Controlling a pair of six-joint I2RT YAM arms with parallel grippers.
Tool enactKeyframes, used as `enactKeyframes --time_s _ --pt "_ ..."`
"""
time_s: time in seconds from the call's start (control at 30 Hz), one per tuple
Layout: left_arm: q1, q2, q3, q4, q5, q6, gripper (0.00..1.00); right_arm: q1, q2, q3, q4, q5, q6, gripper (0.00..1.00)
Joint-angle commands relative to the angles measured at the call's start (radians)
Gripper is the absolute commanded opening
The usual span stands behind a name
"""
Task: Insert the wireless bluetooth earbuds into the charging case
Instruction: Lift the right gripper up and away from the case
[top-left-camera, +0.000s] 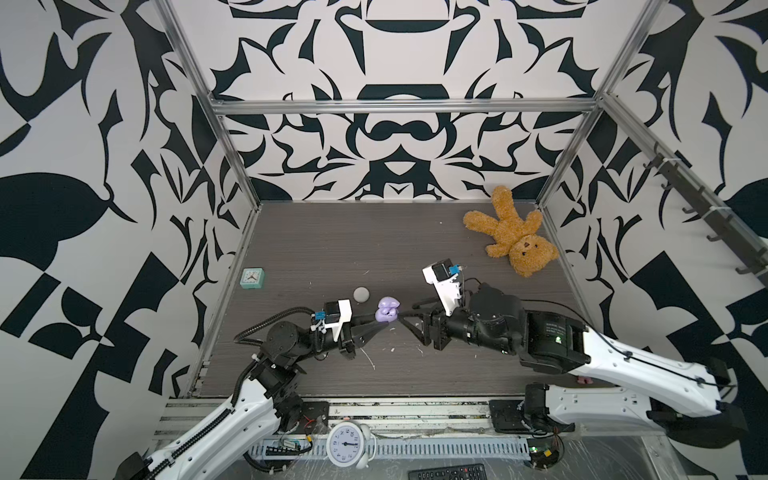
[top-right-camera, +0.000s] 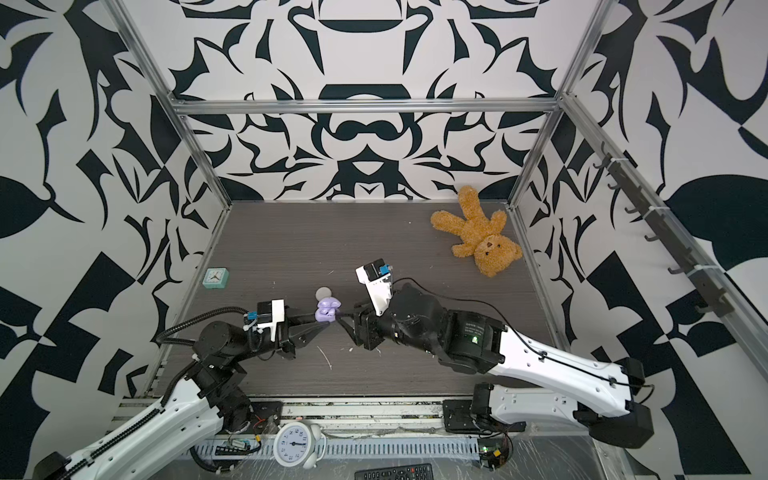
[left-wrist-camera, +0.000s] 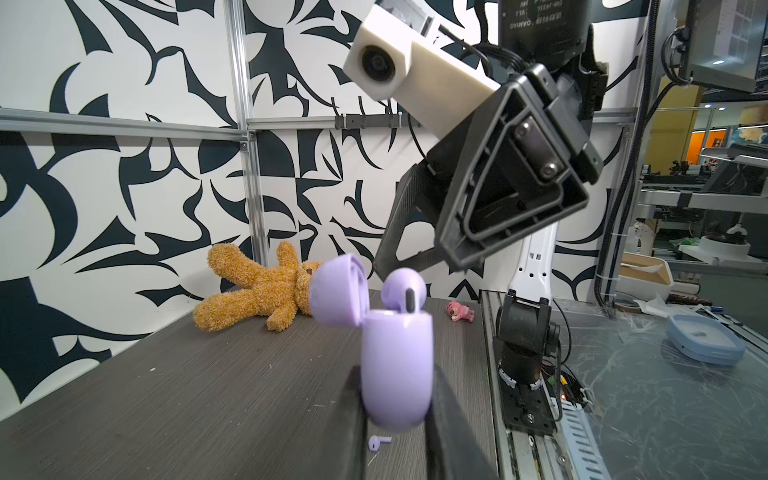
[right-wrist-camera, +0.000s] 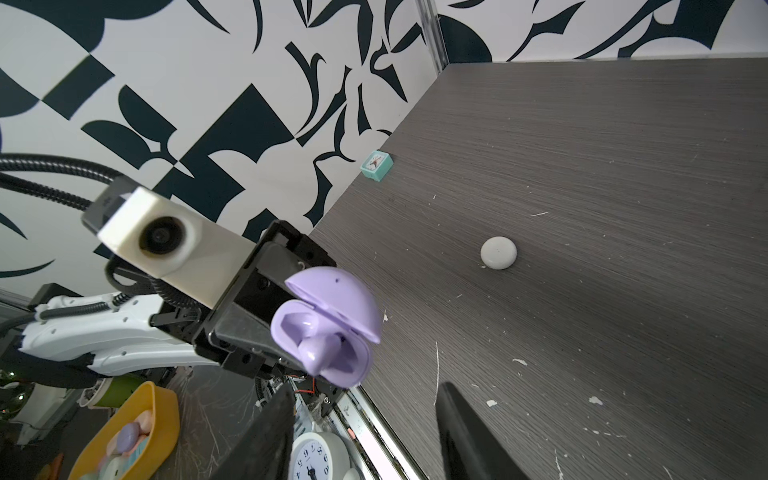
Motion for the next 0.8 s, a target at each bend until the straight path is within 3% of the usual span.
enactKeyframes --time_s 0.0,0.27,0.77 --pt "-0.003 -0.01 0.009 0.004 0.008 -0.001 0.0 0.003 -0.007 -0.003 0.05 -0.017 -0.035 0.56" --pt "-0.002 -0.008 0.008 0.01 0.022 -0.007 0.0 0.002 0.011 -0.005 0.04 0.053 -0.058 0.55" --pt "-0.003 0.001 0.009 0.021 0.04 -0.015 0.0 0.003 0.024 -0.006 0.059 0.052 -0.077 0.55"
